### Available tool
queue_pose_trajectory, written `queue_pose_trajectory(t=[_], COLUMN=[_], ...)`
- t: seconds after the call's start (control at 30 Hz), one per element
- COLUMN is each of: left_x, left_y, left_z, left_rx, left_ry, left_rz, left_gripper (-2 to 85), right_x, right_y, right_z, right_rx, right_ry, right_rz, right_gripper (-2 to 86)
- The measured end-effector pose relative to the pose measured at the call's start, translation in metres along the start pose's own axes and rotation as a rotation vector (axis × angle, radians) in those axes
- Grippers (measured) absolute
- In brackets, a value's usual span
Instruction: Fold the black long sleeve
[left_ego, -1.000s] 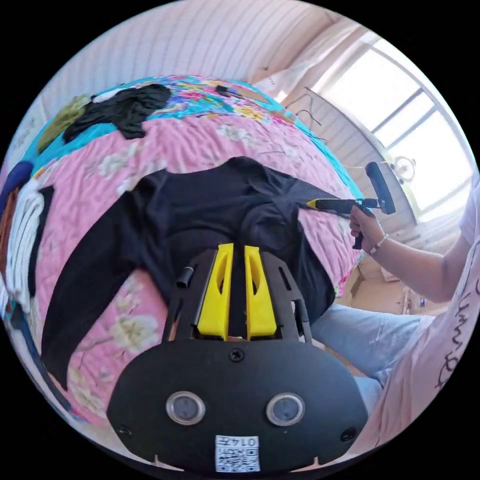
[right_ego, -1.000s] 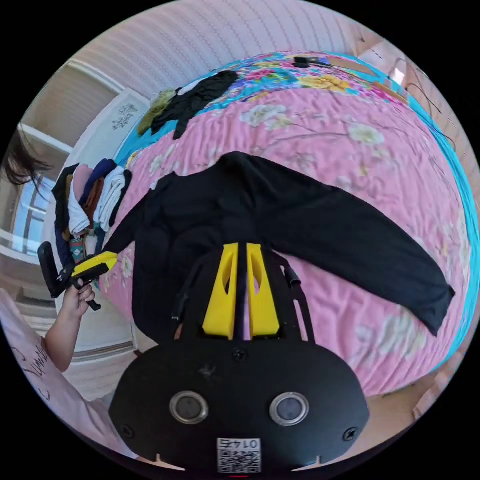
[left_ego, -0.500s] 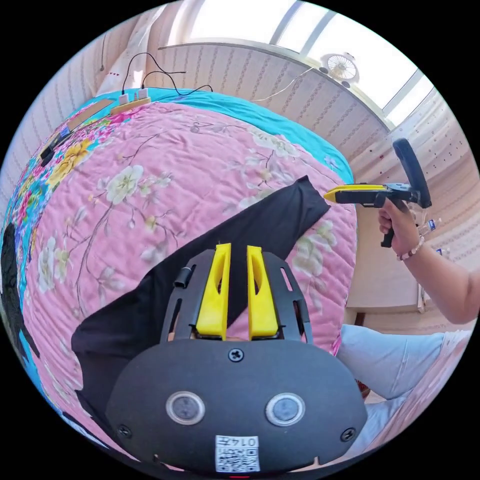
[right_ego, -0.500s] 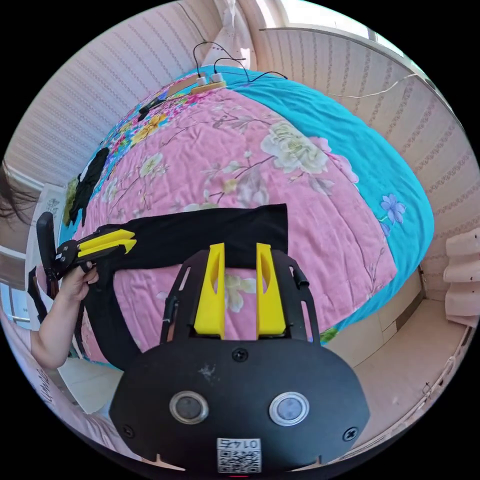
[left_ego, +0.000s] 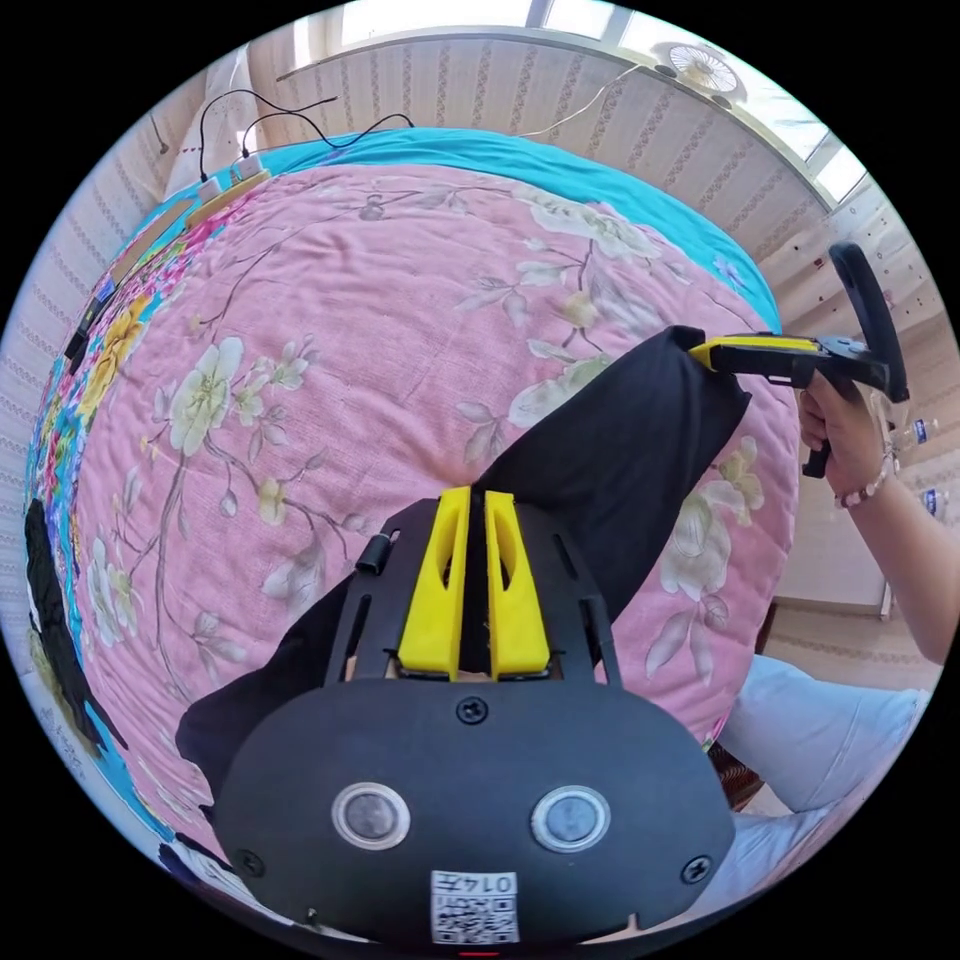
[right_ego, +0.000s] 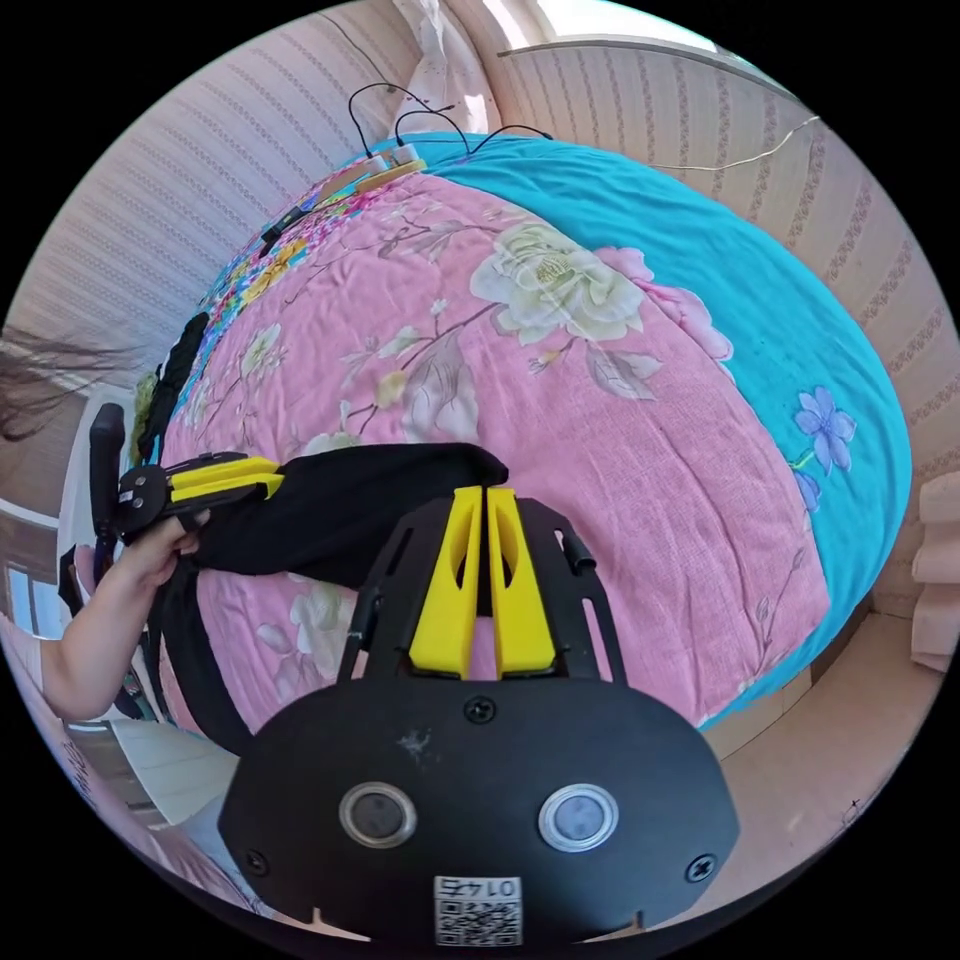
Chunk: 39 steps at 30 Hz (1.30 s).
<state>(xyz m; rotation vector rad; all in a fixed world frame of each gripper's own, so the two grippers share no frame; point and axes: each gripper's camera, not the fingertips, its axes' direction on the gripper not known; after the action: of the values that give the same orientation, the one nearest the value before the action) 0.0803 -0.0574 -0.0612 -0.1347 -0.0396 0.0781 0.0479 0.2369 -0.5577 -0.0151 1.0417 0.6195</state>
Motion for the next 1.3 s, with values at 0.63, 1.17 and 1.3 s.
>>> queue_pose_trajectory(t=[0.63, 1.17, 1.3], left_x=[-0.037, -0.129, -0.16], left_y=[0.03, 0.206, 0.293], left_z=[-0.027, -0.093, -0.121], left_rx=[0.05, 0.101, 0.123], left_ry=[0.1, 0.079, 0.066], left_rz=[-0.082, -0.324, -0.503], left_gripper=[-1.0, -1.0, -1.0], right_x=[-0.067, -0.278, -0.349], right_y=[0.054, 0.064, 0.076], right_z=[-0.003, 0.06, 0.071], right_rx=[-0.139, -0.438, -0.529], right_ry=[-0.558, -0.953, -1.019], right_rz=[-0.213, -0.545, -0.695], right_gripper=[0.1, 0.0, 0.1])
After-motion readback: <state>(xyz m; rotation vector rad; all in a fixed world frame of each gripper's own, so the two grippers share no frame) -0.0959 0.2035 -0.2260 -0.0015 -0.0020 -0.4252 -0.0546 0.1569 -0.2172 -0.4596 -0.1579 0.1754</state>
